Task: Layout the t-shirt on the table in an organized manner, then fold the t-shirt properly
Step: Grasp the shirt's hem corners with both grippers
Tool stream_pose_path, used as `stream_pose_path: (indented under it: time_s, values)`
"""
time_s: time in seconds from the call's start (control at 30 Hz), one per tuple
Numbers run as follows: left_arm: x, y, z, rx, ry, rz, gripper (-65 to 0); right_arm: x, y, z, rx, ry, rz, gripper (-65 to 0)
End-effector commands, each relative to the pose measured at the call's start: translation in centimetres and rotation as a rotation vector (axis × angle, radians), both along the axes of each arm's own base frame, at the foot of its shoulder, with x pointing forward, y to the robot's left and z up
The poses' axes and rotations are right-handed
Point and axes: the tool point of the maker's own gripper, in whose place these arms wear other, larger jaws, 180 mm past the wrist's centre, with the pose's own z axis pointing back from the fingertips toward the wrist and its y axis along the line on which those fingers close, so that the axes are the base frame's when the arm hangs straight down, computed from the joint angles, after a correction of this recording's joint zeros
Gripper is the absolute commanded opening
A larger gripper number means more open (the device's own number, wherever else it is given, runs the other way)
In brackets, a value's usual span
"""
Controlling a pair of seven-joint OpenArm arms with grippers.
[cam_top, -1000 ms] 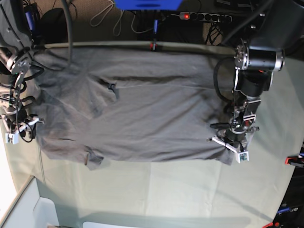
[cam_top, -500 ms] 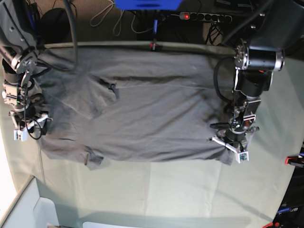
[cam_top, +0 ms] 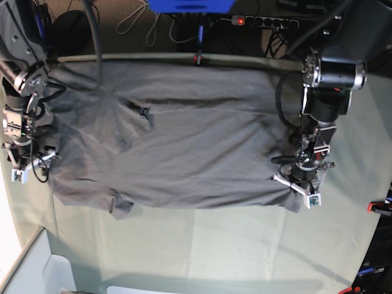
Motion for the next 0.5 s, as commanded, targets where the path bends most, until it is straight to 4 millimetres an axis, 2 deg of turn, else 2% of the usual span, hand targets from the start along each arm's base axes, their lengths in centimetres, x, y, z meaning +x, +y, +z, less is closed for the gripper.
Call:
stream_pose_path:
  time_s: [0.0, 0.47]
  values:
    - [-0.3, 0.1, -0.5, 0.000, 0.047, -0.003, -65.0, 1.2, -1.2, 2.0, -0.029, -0.057, -0.013, -25.5]
    - [-0.2, -0.1, -0.5, -0.002, 0.046, -0.005, -65.0, 1.6, 2.3, 1.0, 0.087, -0.053, 0.086, -26.9]
